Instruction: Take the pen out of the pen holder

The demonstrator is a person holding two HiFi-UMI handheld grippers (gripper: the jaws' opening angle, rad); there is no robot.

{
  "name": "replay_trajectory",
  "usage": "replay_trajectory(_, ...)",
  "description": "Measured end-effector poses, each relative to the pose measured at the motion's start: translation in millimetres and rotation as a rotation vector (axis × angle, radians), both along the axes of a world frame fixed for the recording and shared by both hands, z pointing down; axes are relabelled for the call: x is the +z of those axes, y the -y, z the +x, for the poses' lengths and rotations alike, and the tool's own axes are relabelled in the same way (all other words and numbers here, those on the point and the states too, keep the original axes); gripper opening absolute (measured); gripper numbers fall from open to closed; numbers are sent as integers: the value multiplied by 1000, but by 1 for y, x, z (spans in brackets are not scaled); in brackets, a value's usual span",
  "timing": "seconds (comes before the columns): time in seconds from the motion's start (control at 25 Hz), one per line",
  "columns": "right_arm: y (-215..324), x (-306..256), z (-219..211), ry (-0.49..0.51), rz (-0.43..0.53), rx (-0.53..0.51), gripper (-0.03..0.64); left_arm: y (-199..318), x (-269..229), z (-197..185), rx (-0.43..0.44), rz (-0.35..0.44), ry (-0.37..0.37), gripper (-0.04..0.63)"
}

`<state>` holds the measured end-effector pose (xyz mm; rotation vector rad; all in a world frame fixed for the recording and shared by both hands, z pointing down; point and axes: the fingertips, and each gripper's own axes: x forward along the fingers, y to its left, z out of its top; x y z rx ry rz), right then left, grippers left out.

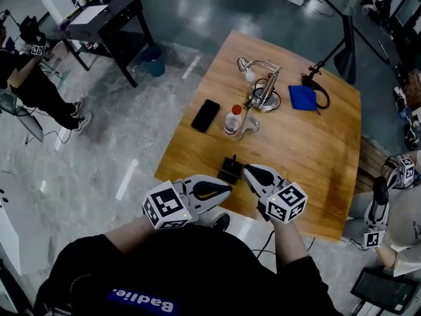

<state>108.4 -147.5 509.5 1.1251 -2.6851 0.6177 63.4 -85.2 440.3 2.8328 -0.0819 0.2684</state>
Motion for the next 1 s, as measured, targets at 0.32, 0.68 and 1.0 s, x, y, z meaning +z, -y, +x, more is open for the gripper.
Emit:
replay_trajectory(0.32, 28, 48, -1, -119, -115, -40, 74, 9, 4, -17, -22, -1, 19, 0)
replay_trajectory(0.68, 49, 99, -5, -240, -223, -132, 101, 22, 11, -41, -93, -20, 30, 0)
replay_trajectory(1.0, 55, 127, -9, -296, -291, -169, 101, 24, 13, -50, -114, -15, 33, 0)
